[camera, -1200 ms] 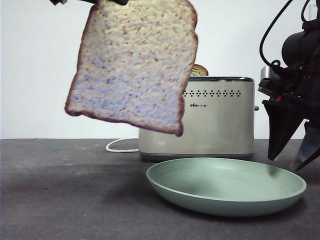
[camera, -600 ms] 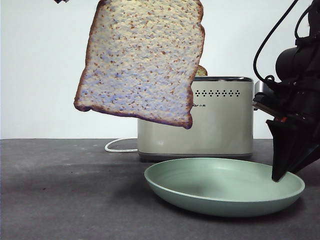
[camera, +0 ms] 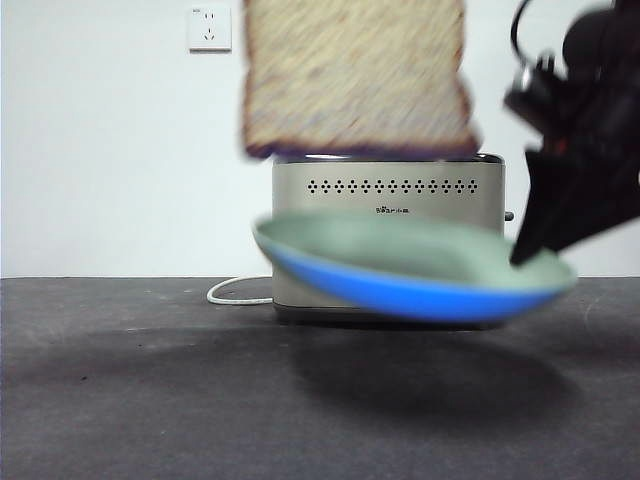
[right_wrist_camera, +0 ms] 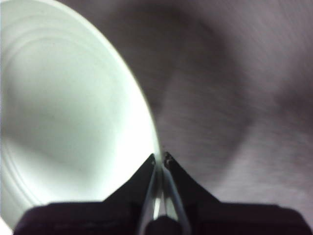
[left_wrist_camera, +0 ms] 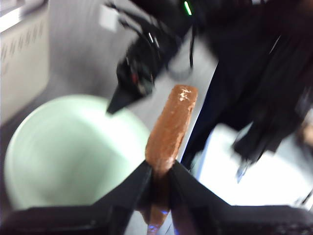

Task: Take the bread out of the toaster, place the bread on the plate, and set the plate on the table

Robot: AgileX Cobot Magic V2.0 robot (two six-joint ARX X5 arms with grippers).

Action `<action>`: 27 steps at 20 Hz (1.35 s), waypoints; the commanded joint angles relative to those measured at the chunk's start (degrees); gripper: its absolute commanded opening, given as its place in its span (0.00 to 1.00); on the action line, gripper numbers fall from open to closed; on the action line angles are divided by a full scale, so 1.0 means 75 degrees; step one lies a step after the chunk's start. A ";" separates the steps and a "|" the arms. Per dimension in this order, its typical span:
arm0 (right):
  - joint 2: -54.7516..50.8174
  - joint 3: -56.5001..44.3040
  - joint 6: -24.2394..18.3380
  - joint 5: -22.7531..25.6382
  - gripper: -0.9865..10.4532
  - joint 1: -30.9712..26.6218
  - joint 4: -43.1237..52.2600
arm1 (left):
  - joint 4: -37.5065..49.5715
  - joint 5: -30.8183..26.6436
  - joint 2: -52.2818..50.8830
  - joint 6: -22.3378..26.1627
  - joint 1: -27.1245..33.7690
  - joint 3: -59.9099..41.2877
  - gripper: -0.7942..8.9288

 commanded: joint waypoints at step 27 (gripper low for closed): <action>-0.1614 -0.0044 0.1055 -0.0052 0.08 0.1501 -0.0184 | -0.2474 -0.1562 0.1166 -0.0799 0.0189 0.1145 0.54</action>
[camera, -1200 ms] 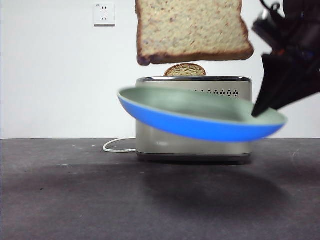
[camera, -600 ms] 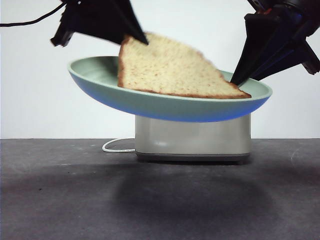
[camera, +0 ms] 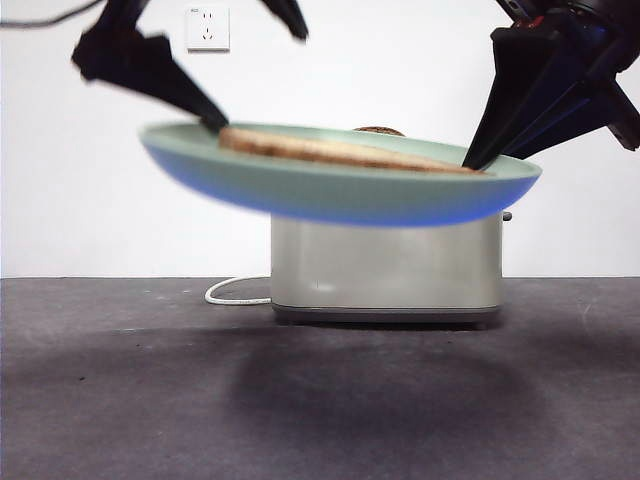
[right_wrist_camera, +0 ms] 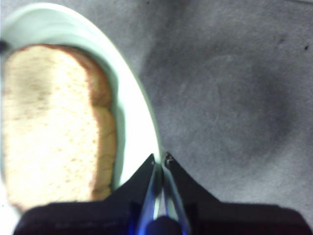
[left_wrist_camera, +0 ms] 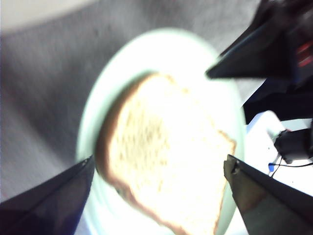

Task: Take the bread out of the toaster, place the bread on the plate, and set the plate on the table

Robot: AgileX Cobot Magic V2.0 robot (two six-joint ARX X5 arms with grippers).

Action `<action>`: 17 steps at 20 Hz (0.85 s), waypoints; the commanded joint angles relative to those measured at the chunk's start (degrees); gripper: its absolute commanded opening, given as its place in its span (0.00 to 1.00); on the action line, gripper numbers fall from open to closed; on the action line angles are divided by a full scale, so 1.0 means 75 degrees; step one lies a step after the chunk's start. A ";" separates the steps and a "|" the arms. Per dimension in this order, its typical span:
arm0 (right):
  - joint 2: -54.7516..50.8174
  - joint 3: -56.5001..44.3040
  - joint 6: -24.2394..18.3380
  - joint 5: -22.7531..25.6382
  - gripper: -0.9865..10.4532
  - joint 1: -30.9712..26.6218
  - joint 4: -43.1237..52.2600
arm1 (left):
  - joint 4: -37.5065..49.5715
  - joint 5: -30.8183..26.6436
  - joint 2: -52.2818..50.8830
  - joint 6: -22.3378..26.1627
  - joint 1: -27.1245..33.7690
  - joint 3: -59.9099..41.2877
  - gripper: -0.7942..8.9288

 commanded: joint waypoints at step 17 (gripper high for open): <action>0.2375 -0.0041 0.0848 0.0472 0.08 -0.0044 0.1909 | -0.2407 -0.0664 -0.2468 0.1518 0.0012 0.2229 0.07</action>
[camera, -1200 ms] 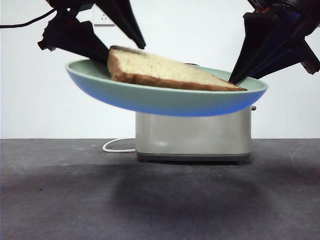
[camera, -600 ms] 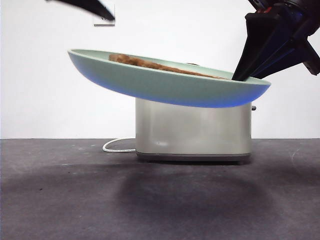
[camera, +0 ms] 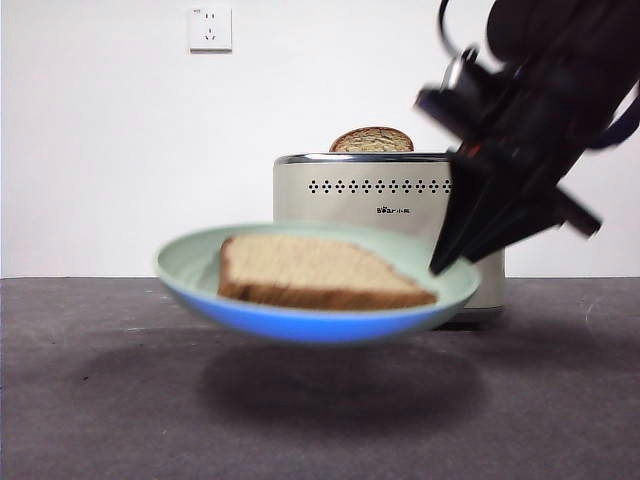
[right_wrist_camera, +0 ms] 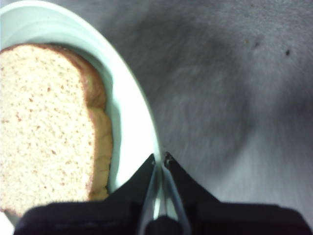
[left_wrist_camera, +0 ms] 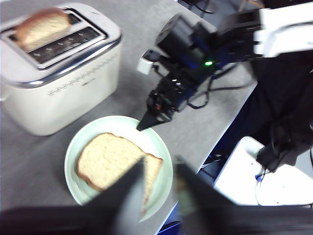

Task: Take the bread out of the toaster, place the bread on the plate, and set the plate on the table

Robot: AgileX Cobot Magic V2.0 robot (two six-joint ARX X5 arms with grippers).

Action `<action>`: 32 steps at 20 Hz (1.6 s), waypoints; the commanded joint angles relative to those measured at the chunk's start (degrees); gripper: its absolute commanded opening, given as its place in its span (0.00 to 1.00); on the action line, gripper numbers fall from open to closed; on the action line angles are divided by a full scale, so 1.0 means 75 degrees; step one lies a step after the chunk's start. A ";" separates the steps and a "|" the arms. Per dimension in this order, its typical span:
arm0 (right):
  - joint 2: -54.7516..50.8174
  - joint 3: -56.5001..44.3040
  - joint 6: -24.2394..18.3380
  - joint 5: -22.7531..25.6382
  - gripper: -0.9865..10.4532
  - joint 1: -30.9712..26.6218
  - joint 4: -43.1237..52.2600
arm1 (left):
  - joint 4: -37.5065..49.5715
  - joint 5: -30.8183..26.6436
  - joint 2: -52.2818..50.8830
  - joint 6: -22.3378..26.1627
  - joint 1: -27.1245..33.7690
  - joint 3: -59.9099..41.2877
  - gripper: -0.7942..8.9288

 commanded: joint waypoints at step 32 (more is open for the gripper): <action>-0.0833 -0.0044 -0.0073 0.0516 0.47 -0.0283 -0.0417 | -0.1195 -0.1341 -0.1087 0.0475 0.0015 -0.0032 0.07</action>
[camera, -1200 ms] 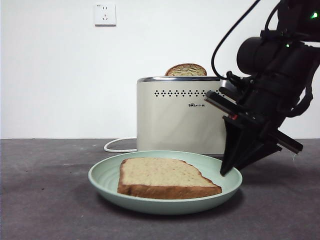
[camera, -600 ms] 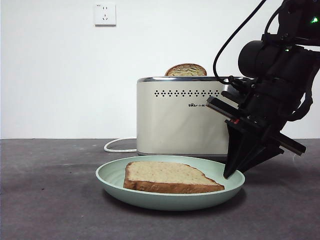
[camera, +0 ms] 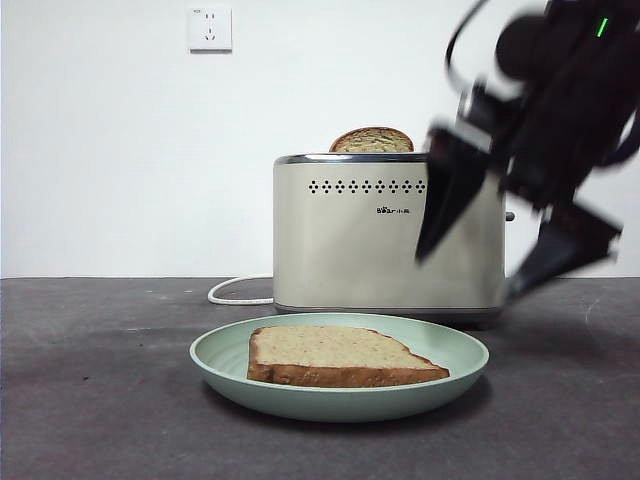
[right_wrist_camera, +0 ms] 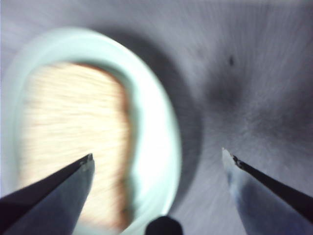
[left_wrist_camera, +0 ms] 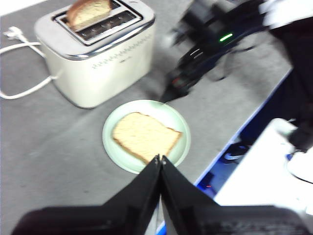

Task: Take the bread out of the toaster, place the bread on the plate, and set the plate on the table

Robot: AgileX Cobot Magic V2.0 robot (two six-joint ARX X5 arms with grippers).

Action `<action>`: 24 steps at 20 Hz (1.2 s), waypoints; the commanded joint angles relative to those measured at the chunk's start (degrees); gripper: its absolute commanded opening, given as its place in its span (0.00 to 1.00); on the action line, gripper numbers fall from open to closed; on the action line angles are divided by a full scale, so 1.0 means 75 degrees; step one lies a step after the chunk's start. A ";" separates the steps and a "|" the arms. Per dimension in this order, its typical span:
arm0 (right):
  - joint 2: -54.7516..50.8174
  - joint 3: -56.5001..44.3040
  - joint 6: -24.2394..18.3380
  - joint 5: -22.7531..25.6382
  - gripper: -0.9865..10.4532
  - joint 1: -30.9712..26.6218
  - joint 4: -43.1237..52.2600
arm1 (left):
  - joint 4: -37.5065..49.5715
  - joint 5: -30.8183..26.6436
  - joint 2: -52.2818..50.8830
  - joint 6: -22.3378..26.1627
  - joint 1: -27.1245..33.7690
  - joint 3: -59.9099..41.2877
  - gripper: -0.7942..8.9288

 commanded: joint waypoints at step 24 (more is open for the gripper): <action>-0.6382 -0.0047 0.0003 0.0020 0.09 0.2328 -0.3512 | -0.0047 -0.0233 -0.0015 0.0286 0.0015 -0.0035 0.07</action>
